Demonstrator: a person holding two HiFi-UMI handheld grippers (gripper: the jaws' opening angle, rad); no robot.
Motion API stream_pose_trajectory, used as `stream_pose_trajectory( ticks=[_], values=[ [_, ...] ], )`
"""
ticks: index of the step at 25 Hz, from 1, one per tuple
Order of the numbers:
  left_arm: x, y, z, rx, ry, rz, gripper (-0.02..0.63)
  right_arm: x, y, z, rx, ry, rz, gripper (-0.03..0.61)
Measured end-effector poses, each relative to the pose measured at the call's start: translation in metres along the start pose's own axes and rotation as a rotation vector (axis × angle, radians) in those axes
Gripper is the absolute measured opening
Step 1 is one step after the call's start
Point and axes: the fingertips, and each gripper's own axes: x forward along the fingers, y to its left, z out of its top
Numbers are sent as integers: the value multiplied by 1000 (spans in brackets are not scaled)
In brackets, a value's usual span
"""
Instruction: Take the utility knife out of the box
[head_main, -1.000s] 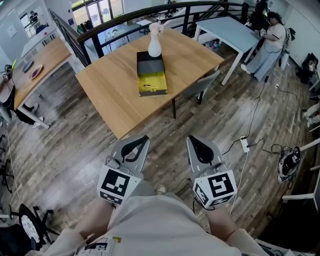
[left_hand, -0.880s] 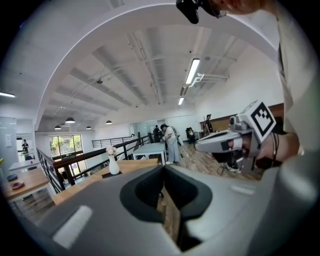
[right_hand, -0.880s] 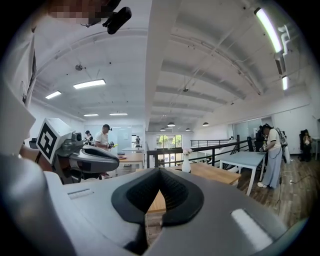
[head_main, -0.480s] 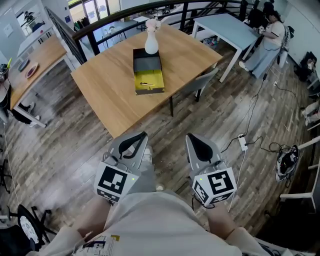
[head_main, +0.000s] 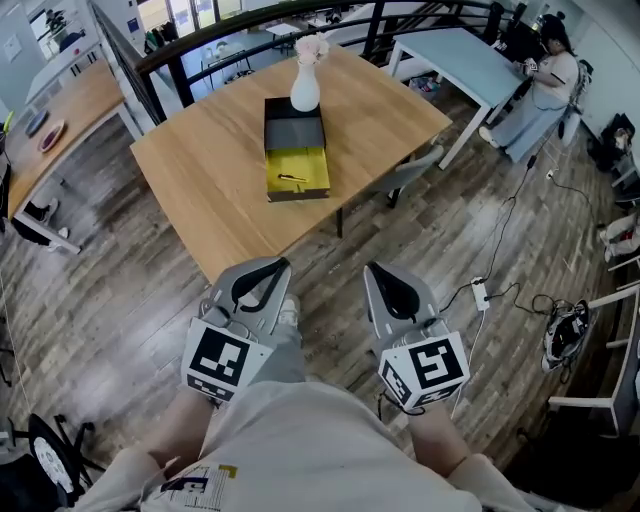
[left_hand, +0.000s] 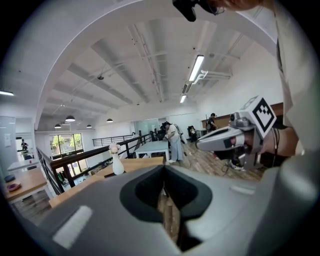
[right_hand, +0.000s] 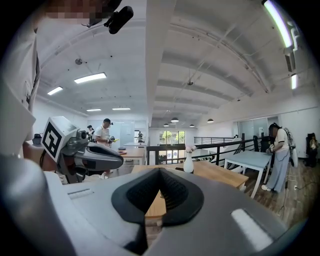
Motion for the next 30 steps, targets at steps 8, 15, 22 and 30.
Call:
stream_pose_trajectory(
  ticks=[8,15,22,30],
  values=[
    [84,73,11,-18,3,-14,3,94,-56,16,16,27,-6,0],
    [139,141,8,-27,34,-15,3,173,-95,29,28,39,-33,0],
    [182,198,0,-32,51,-55,3,242,-113,42,29,61,-55,0],
    [216,241,-2,-45,44,-84,3,296,-124,53,23,74,-59,0]
  ],
)
